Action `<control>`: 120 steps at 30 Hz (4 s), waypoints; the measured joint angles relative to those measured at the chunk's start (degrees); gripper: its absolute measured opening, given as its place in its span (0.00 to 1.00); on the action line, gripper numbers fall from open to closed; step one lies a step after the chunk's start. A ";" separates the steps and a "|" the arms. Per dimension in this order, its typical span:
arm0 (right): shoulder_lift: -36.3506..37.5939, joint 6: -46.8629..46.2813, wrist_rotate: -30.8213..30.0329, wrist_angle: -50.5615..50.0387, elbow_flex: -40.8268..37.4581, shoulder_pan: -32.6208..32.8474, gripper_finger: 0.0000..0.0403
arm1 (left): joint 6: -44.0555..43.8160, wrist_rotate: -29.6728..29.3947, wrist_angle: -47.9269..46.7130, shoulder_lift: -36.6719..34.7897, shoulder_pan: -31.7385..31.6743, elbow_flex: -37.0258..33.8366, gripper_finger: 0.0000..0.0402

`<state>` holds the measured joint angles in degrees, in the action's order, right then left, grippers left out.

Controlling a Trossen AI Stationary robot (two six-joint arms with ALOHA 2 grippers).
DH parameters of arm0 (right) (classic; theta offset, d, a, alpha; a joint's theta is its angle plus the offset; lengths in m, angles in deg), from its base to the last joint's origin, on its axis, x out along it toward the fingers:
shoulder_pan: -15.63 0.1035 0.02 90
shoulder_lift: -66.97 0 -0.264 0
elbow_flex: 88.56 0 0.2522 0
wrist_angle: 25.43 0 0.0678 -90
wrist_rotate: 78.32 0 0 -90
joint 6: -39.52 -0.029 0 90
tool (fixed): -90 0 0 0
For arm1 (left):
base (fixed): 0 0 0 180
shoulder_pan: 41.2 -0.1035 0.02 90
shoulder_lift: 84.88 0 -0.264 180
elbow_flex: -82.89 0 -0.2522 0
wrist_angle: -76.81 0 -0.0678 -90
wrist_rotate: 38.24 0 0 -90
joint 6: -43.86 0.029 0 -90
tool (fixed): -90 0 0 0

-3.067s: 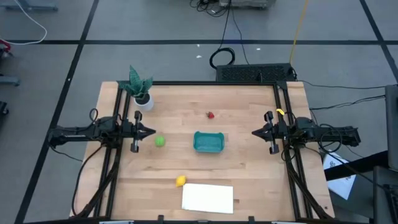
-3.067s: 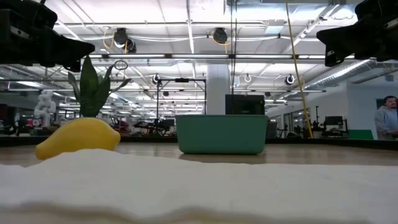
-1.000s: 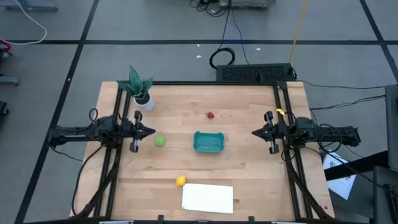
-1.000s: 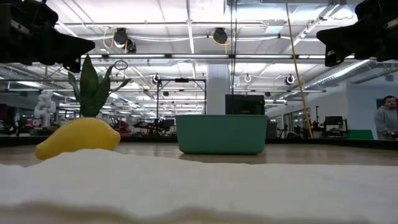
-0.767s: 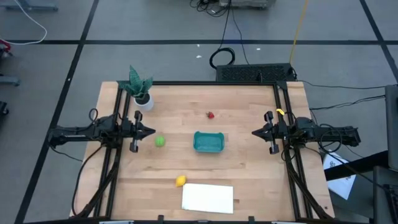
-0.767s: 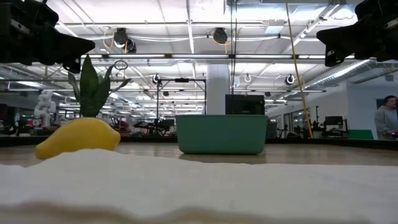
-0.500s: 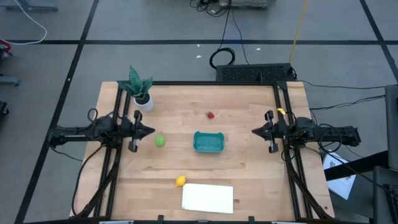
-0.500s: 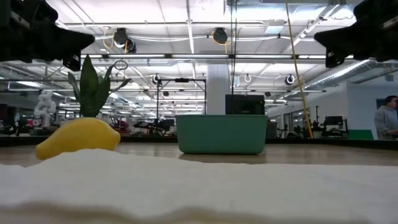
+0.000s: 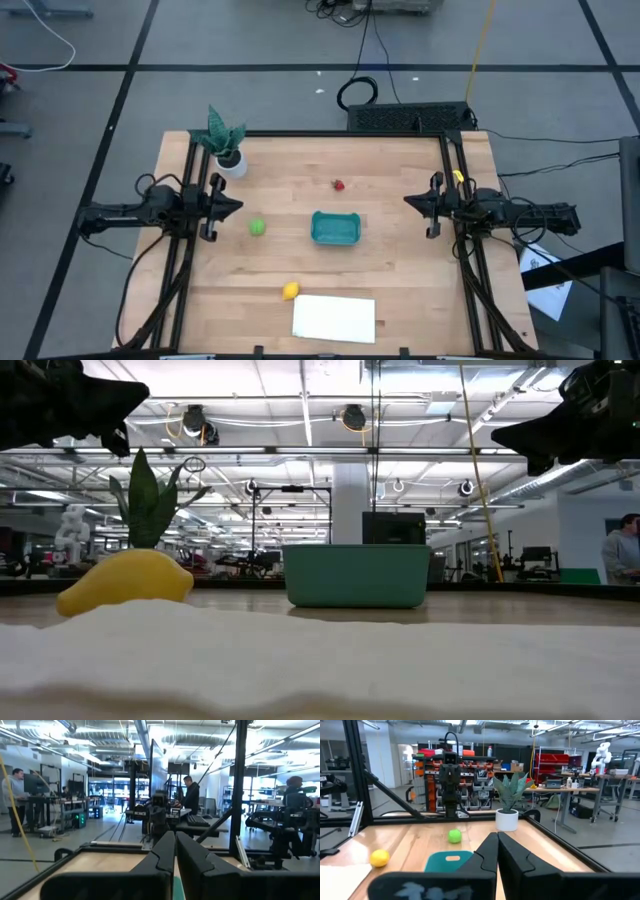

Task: Pick and placing Produce into tupperware
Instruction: Put the green cabbage into the green bin

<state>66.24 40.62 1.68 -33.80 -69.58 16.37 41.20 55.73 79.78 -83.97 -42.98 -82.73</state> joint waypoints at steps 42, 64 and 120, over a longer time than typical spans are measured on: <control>0.02 -0.35 0.02 0.39 0.00 0.00 0.00 | -4.09 -14.51 -44.30 38.16 2.90 43.40 0.01; 0.02 0.22 0.02 0.37 0.00 0.01 0.00 | 4.07 -8.43 -78.47 63.47 -3.82 67.39 0.05; -0.15 1.77 -0.41 0.20 0.00 0.02 0.00 | 69.95 -10.06 -76.53 79.01 3.10 52.42 0.93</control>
<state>66.08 42.39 1.27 -33.61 -69.58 16.39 111.15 45.67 3.24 -4.96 -39.89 -30.31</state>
